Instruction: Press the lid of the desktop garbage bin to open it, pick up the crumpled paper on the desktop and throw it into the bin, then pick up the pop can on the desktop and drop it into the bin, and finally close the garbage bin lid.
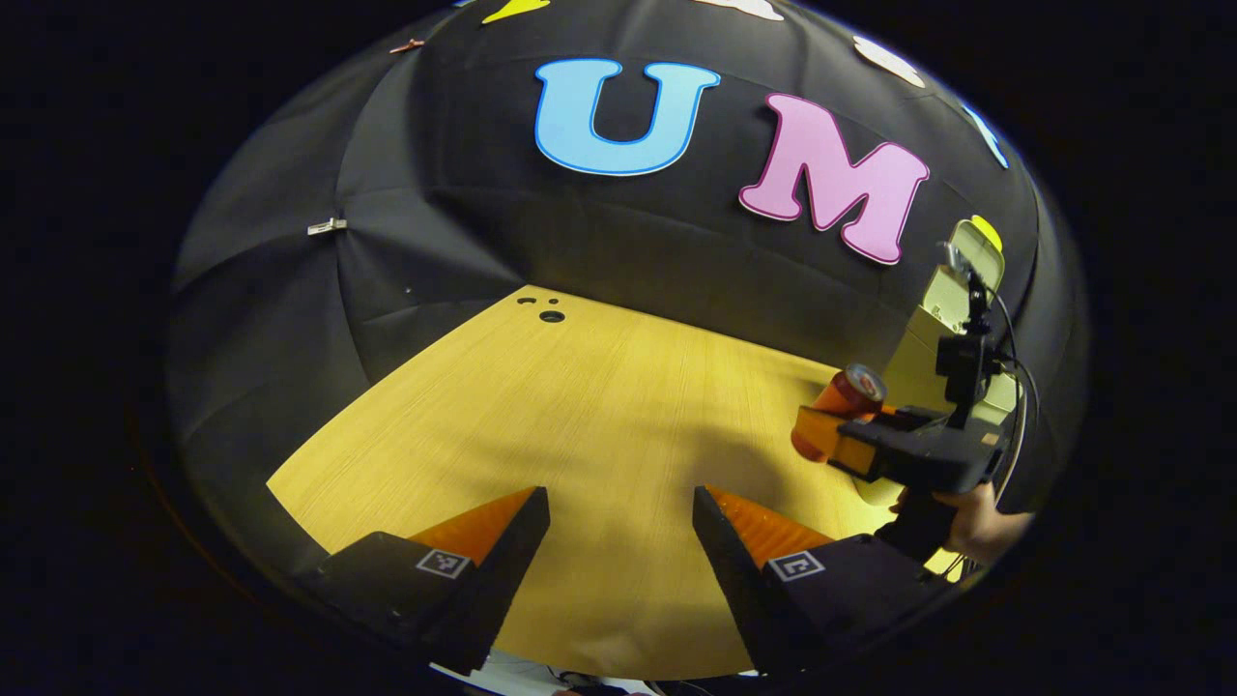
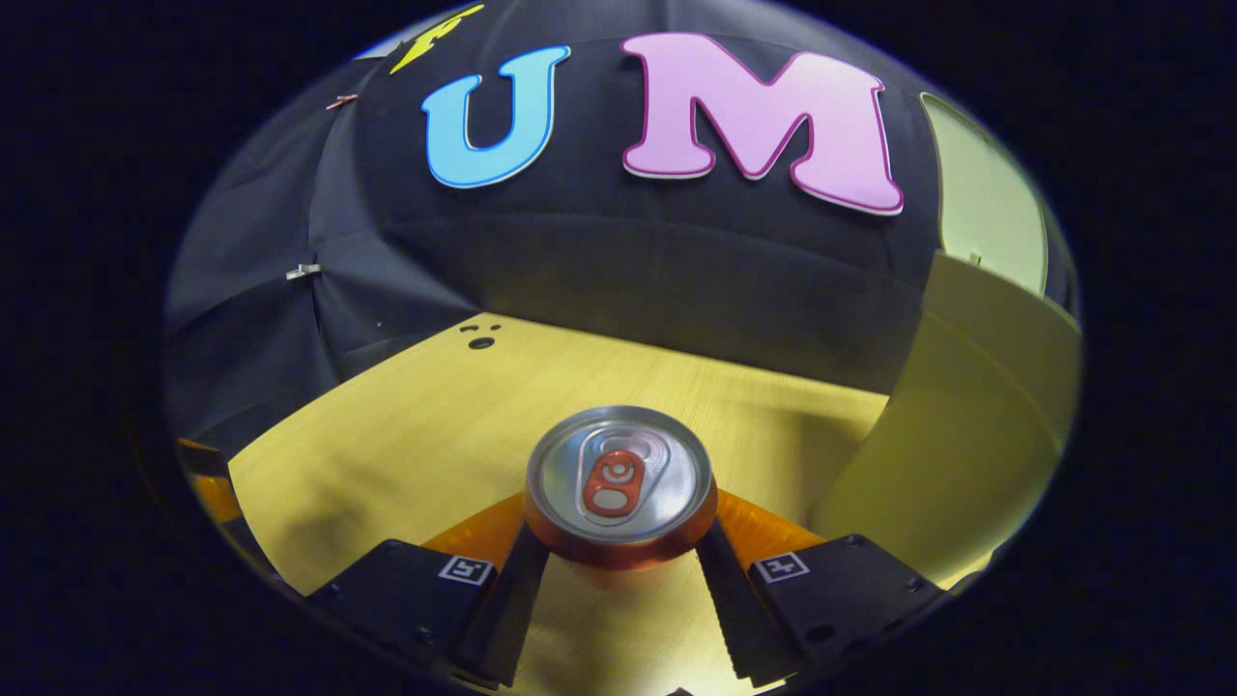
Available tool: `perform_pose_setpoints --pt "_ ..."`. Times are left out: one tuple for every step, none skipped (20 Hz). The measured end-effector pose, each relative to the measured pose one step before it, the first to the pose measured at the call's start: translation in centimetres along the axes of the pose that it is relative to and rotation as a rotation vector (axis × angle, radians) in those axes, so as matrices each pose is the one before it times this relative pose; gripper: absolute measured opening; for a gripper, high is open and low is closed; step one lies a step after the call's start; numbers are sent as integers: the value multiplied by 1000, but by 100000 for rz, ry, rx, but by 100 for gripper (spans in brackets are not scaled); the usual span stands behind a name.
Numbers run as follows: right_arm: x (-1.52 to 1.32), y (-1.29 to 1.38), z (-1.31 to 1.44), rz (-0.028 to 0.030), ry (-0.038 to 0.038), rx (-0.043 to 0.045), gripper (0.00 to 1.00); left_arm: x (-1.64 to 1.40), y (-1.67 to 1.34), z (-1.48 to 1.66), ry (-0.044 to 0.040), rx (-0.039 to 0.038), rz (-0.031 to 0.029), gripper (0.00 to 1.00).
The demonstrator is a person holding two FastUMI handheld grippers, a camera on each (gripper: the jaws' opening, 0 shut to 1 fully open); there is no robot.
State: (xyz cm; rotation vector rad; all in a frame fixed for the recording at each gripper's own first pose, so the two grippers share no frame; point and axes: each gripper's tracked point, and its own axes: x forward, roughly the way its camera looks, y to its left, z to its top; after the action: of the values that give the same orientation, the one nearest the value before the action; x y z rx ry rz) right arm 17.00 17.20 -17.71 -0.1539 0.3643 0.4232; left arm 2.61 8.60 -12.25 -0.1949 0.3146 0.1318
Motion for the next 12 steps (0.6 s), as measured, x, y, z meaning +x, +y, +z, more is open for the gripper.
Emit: perform_pose_setpoints --pt "-629 -248 1411 -351 -2222 225 82 -143 -99 12 -452 814 -351 96" --pt "-672 -310 1586 -470 -2535 -112 82 11 -3 26 -494 690 -299 96" --pt "-650 -410 1554 -400 -2487 -560 82 -96 11 34 -350 274 -245 96" --pt "-814 -351 1442 -288 -2635 -833 82 74 -73 -75 -344 -244 -380 96" --pt "-627 -340 1421 -354 -2120 -1425 82 -46 -144 16 -159 -542 -410 96" --pt "-632 -289 1094 -164 -1513 -2763 82 92 -142 -77 420 -371 -144 96" --pt "-815 -420 1331 -357 -2248 -3239 82 -79 -334 59 197 -225 -692 96" --pt "-757 -391 1371 -340 -2631 -2647 82 -55 -758 351 -1117 -296 -2083 96" --pt "-548 -425 1283 -180 -2164 -1415 82 -69 -706 439 -1167 116 -1855 96" --pt "-606 -461 1056 -407 -1548 -872 82 128 -744 393 -945 624 -1598 96" --pt "-547 -465 1019 -503 -1082 -633 82 232 -591 298 -1040 872 -1279 96" --pt "-621 -483 973 -15 -1159 33 82 171 -644 312 -1067 874 -1371 96"
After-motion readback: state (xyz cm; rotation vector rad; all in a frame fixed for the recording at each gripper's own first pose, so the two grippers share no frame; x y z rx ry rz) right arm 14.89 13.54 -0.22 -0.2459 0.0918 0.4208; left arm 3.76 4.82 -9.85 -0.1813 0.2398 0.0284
